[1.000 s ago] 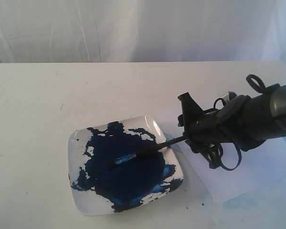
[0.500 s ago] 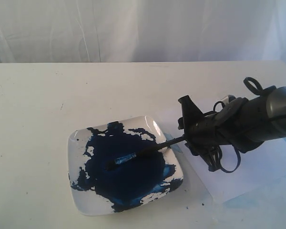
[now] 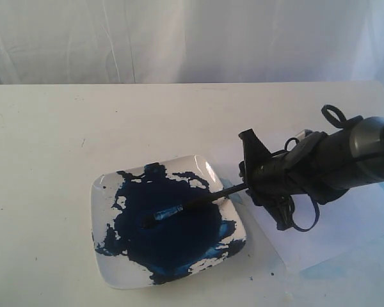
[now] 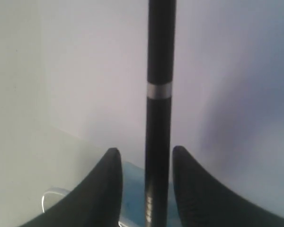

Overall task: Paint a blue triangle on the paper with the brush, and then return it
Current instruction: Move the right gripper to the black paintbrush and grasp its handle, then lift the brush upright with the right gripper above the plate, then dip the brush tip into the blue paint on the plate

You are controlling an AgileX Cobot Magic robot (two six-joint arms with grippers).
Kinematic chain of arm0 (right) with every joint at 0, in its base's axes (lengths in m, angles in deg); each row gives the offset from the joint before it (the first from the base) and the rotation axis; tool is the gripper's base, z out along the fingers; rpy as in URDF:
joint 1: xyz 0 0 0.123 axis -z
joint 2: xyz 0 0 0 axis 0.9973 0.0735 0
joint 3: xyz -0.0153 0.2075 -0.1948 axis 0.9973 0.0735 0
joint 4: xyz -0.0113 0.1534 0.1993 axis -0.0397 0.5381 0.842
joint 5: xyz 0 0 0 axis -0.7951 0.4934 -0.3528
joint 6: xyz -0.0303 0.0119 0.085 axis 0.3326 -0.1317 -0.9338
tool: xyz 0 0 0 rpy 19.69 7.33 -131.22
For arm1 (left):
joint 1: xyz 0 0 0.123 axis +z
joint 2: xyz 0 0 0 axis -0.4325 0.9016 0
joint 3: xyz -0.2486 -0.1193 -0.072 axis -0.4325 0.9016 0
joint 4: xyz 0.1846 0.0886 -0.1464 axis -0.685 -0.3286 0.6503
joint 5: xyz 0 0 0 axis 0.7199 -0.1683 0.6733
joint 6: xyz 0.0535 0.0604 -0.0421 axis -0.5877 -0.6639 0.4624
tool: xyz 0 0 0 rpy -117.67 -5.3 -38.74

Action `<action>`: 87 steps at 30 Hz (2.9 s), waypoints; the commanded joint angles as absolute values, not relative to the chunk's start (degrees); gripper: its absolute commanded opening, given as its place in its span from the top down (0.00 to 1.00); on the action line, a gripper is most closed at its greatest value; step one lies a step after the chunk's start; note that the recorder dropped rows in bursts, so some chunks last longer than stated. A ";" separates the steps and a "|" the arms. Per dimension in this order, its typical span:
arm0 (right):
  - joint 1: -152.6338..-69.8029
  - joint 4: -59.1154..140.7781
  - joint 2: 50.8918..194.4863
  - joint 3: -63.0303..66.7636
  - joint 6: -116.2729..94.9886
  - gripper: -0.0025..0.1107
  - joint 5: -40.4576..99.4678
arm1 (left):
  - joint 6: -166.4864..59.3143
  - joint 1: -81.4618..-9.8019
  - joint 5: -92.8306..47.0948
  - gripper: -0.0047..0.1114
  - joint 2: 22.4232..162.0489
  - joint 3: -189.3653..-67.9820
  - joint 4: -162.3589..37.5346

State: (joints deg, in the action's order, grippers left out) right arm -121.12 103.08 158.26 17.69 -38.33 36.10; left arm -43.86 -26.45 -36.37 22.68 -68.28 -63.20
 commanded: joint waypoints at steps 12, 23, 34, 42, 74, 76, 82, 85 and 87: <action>-121.25 102.50 155.87 17.38 -38.46 0.98 36.67 | -43.96 -26.36 -36.21 0.96 22.42 -67.98 -62.96; -121.80 73.33 140.06 14.55 -33.60 0.98 39.93 | -43.85 -26.36 -36.21 0.96 22.42 -67.98 -62.96; -132.84 42.13 134.51 14.26 -29.41 0.98 61.57 | -43.85 -26.36 -36.21 0.96 22.42 -67.98 -62.96; -135.00 42.36 143.23 14.26 -26.36 0.98 62.73 | -43.85 -26.36 -36.21 0.96 22.42 -67.98 -62.96; -135.00 42.25 140.66 14.26 -12.30 0.98 58.83 | -43.85 -26.36 -36.21 0.96 22.42 -67.98 -62.96; -135.00 42.25 141.79 14.61 -11.34 0.98 57.16 | -43.85 -26.36 -36.21 0.96 22.42 -67.98 -62.96; -135.00 42.47 145.36 19.29 -11.34 0.98 65.95 | -43.85 -26.36 -36.21 0.96 22.42 -67.98 -62.96; -135.00 42.49 146.73 21.01 -11.34 0.98 68.86 | -43.85 -26.36 -36.21 0.96 22.42 -67.98 -62.96; -135.00 42.49 147.41 21.80 -11.34 0.98 69.62 | -43.85 -26.36 -36.21 0.96 22.42 -67.98 -62.96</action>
